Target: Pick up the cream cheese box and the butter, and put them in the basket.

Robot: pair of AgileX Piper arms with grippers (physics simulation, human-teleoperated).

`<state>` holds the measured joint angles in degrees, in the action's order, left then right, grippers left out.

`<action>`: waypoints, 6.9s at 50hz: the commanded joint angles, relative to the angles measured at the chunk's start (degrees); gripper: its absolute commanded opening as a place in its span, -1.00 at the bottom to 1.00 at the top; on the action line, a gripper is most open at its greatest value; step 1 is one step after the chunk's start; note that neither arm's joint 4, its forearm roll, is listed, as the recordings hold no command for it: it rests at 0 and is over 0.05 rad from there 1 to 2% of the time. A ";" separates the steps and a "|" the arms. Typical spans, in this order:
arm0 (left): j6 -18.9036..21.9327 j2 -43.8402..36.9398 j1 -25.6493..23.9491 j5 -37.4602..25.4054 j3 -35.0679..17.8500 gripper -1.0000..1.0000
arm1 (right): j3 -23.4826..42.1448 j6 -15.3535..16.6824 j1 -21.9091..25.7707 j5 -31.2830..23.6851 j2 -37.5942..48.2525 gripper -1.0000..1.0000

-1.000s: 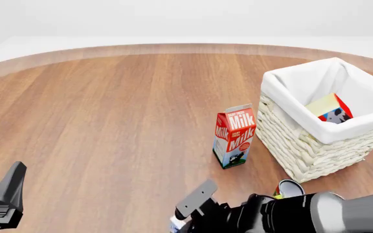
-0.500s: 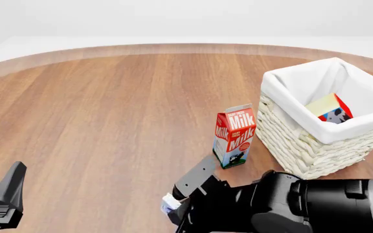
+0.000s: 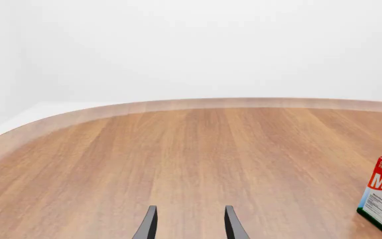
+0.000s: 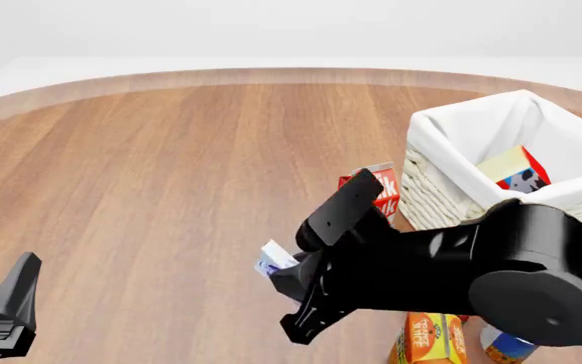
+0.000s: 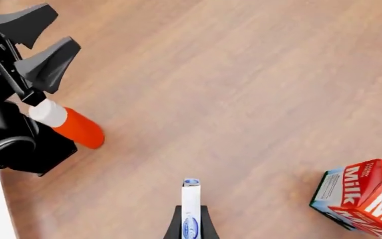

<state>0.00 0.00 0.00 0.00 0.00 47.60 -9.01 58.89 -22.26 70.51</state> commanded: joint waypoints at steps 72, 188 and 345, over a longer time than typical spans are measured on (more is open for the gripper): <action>0.00 0.00 0.00 0.00 0.00 1.00 | 15.89 8.76 -28.83 -20.12 -27.32 -1.00; 0.00 0.00 0.00 0.00 0.00 1.00 | 5.84 6.51 -56.91 -5.25 -15.02 -1.00; 0.00 0.00 0.00 0.00 0.00 1.00 | 3.14 6.67 -60.15 9.44 2.85 -1.00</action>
<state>0.00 0.00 0.00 0.00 0.00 50.31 -1.95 -1.57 -13.15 73.03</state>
